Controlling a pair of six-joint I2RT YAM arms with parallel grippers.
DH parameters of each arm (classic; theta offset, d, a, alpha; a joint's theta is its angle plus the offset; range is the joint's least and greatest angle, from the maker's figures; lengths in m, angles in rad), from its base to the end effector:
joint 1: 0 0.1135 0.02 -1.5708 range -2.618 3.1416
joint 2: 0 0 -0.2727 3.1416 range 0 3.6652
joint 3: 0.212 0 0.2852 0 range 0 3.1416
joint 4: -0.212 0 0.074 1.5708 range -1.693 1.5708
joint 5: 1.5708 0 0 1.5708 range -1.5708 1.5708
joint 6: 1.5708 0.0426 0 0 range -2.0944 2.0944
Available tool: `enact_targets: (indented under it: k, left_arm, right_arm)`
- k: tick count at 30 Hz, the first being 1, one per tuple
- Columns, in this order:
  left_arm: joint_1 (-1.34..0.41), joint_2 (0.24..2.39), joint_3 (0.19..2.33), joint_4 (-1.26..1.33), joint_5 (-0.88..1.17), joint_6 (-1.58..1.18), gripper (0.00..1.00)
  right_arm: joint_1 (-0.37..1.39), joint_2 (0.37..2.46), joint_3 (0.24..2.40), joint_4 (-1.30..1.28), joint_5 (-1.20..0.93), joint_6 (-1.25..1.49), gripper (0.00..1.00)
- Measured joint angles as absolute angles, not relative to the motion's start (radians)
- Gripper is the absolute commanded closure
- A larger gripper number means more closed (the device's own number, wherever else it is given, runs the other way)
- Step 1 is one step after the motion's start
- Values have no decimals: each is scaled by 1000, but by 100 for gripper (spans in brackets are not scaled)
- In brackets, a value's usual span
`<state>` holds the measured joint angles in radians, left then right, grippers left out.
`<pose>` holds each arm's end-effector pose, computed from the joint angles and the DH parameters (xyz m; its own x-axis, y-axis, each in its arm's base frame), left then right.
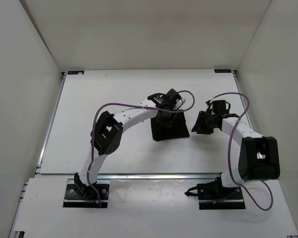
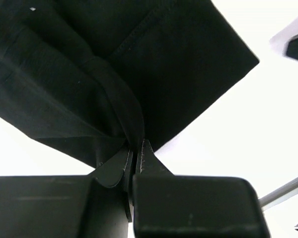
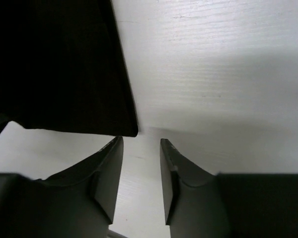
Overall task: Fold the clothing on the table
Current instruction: Fold the skirt
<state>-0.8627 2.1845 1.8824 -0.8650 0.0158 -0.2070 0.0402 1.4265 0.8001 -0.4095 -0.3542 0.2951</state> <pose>0.3292 -0.3855 0.2036 -0.7423 0.5510 -0.3814 0.6243 0.7754 -0.0950 0.2991 0.0268 0.1705 -0.8848 0.2374 -0.4009 0.0449 0.8999 0.4337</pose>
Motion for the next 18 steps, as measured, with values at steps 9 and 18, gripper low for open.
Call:
enact_targets:
  k: [9,18]
  left_arm:
    - [-854,2252,2043,-856,84,-238,100]
    - [-854,2297,2053,-836,188,-272,74]
  right_arm:
    - [45,1483,799,-355,-344,312,72]
    - [54,1555,794,-299,-352,319,74]
